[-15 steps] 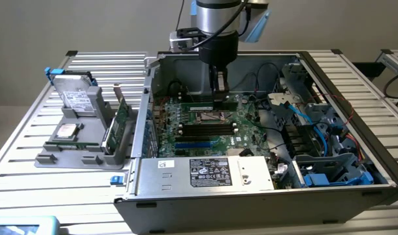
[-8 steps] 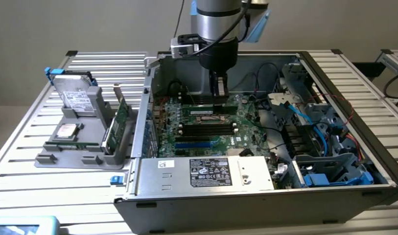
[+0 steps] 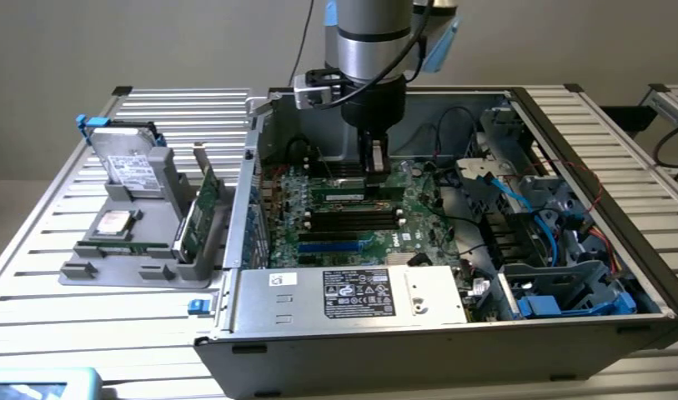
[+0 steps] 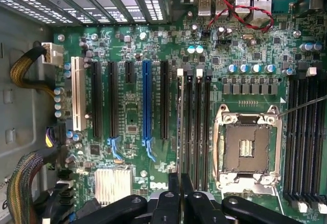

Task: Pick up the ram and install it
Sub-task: 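Insert the ram into the slot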

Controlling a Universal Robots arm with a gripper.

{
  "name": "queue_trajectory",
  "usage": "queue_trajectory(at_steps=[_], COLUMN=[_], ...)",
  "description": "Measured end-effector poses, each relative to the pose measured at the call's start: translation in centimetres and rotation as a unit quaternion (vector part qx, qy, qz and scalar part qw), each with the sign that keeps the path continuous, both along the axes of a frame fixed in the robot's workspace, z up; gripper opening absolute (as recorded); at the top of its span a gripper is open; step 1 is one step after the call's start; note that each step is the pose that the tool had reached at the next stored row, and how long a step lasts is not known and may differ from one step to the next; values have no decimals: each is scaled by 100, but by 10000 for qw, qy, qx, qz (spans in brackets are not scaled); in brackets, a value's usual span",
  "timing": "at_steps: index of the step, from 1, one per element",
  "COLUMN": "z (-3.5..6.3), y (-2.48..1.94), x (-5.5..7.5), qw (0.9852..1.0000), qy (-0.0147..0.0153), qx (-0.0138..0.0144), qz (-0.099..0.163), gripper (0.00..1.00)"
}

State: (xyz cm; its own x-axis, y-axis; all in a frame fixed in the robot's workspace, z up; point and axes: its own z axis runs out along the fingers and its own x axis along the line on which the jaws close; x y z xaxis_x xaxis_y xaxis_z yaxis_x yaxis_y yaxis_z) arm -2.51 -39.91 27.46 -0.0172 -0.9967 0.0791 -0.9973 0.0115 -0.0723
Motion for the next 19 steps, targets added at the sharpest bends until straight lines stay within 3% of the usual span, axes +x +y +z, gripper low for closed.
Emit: queue_trajectory(at_steps=[4, 10, 19], z=[-17, -50, -90], y=[7, 8, 7], x=[1, 1, 1], qw=[10000, 10000, 10000], qy=[0, 0, 0], qx=[5, 79, 79], qz=[1, 1, 1], gripper=[13, 13, 13])
